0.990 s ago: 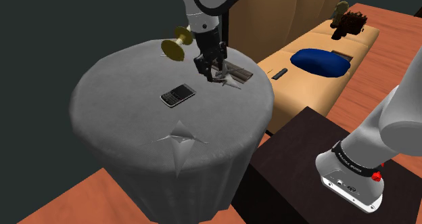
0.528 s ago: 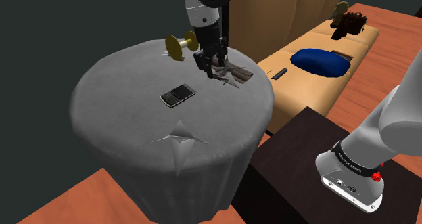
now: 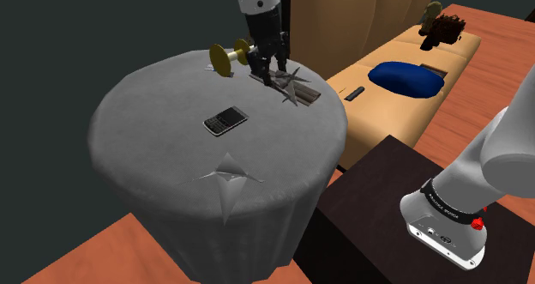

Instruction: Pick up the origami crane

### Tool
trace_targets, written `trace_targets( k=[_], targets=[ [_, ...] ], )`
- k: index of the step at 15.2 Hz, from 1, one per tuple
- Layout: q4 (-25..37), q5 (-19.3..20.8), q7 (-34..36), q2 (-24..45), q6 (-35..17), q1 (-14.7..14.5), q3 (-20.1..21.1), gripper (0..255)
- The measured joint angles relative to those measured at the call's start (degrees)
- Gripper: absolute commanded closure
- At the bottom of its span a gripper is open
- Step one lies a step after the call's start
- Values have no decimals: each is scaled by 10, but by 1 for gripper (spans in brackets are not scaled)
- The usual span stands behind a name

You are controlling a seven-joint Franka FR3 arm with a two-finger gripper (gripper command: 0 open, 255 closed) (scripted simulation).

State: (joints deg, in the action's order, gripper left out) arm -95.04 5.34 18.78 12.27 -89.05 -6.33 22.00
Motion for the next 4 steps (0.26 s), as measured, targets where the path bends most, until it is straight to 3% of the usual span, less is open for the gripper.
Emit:
trace_targets(
  k=[4],
  targets=[
    [27, -1, 0, -2, 29, -2, 1, 255]
  ],
)
